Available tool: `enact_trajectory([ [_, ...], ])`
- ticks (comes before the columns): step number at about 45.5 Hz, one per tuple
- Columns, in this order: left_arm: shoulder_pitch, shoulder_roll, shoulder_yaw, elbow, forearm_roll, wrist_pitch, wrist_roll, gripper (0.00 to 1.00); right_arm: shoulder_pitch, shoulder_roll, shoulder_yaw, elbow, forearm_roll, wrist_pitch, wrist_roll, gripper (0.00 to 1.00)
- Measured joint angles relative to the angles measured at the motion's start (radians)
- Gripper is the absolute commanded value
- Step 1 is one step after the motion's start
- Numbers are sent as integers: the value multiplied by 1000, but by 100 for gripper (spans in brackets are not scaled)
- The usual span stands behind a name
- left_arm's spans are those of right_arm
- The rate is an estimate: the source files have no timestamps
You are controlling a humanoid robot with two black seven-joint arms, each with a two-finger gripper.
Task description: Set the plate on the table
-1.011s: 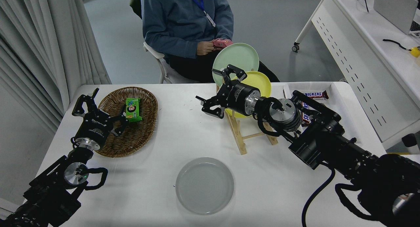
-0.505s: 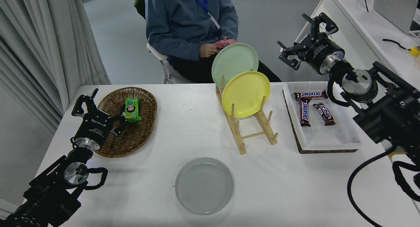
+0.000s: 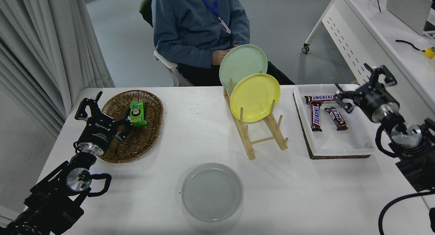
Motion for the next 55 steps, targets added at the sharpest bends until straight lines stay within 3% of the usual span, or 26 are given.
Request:
enact_trajectory([
  [26, 0, 0, 0, 0, 0, 0, 0, 100, -45, 48, 59, -45, 17, 118, 36, 100],
  [55, 0, 0, 0, 0, 0, 0, 0, 100, 59, 179, 44, -162, 18, 93, 45, 100],
])
